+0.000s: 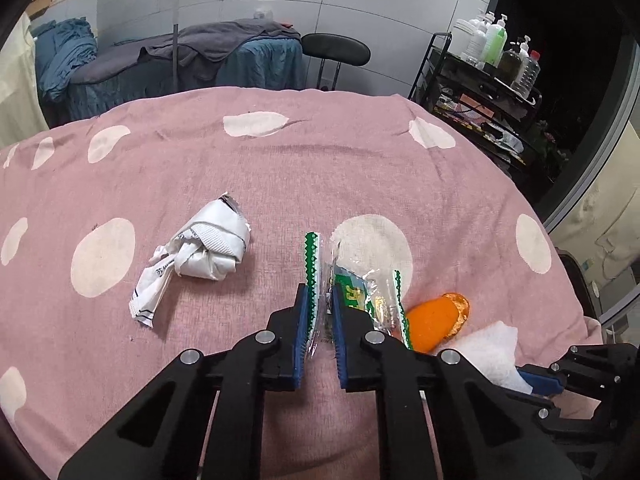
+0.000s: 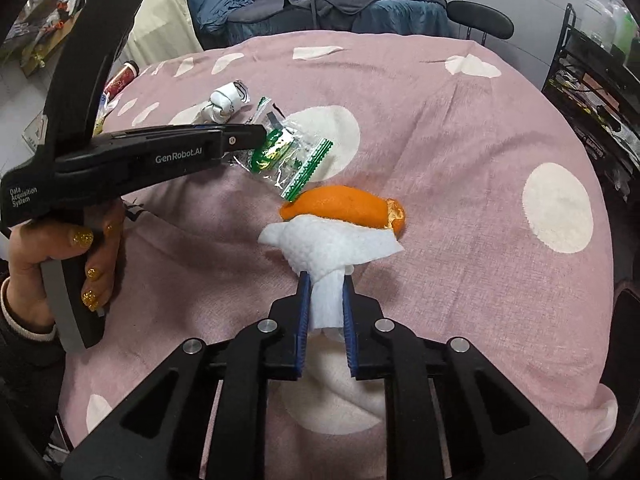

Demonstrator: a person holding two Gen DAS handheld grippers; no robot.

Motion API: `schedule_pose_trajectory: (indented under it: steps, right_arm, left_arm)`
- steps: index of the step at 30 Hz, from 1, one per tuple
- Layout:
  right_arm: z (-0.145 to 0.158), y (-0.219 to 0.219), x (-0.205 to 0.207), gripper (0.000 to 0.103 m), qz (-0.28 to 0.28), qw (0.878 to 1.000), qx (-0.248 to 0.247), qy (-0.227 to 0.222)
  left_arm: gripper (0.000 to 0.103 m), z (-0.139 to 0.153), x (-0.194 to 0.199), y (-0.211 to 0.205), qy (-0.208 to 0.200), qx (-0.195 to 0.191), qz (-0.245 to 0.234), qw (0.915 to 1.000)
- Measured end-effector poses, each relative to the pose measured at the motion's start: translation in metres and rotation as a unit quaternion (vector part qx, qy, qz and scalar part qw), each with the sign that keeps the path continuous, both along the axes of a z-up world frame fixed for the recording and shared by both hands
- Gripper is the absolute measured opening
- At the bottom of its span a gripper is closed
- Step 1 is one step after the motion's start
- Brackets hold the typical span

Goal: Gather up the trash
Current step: 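Grasp the green candy wrapper with the left tool while the right tool grasps the white tissue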

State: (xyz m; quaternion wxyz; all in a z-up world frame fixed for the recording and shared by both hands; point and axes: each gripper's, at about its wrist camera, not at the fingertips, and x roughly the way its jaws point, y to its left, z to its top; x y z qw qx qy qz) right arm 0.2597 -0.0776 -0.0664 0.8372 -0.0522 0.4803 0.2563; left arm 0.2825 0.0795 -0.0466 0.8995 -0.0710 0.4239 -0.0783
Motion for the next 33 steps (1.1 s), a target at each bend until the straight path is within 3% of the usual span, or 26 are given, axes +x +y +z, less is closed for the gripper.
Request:
schedule_pose_trajectory:
  steps: [14,33]
  right_arm:
    - [0.02,-0.05,-0.039,0.016,-0.054,0.995,0.075,-0.025]
    - [0.04,-0.129,-0.085,0.016,-0.141,0.975,0.143,-0.091]
  left_arm:
    - [0.012,0.035,-0.066,-0.014,-0.071,-0.005,-0.008,0.9974]
    - [0.012,0.046,-0.114,-0.062,-0.095,-0.059,-0.063,0.9918]
